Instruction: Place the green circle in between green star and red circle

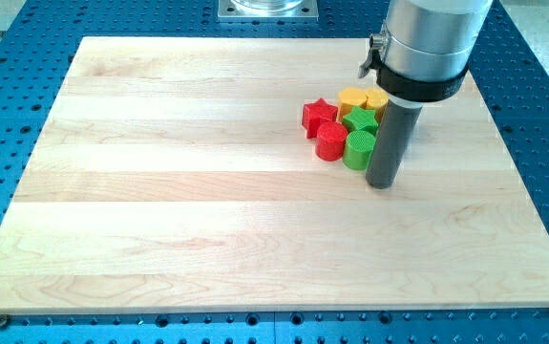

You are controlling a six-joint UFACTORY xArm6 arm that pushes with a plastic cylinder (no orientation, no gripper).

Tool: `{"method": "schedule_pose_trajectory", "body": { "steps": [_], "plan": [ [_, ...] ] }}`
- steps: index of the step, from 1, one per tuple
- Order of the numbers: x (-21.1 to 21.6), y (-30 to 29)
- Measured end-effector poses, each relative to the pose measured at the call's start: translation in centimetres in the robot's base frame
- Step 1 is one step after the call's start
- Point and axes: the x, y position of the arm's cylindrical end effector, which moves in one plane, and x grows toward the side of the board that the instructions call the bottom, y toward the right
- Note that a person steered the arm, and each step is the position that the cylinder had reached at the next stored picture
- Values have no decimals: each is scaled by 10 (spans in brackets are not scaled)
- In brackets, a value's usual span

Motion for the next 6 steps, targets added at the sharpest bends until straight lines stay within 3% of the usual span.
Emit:
{"method": "schedule_pose_trajectory", "body": {
  "steps": [3, 6],
  "plan": [
    [-3, -10],
    [-77, -8]
  ]
}}
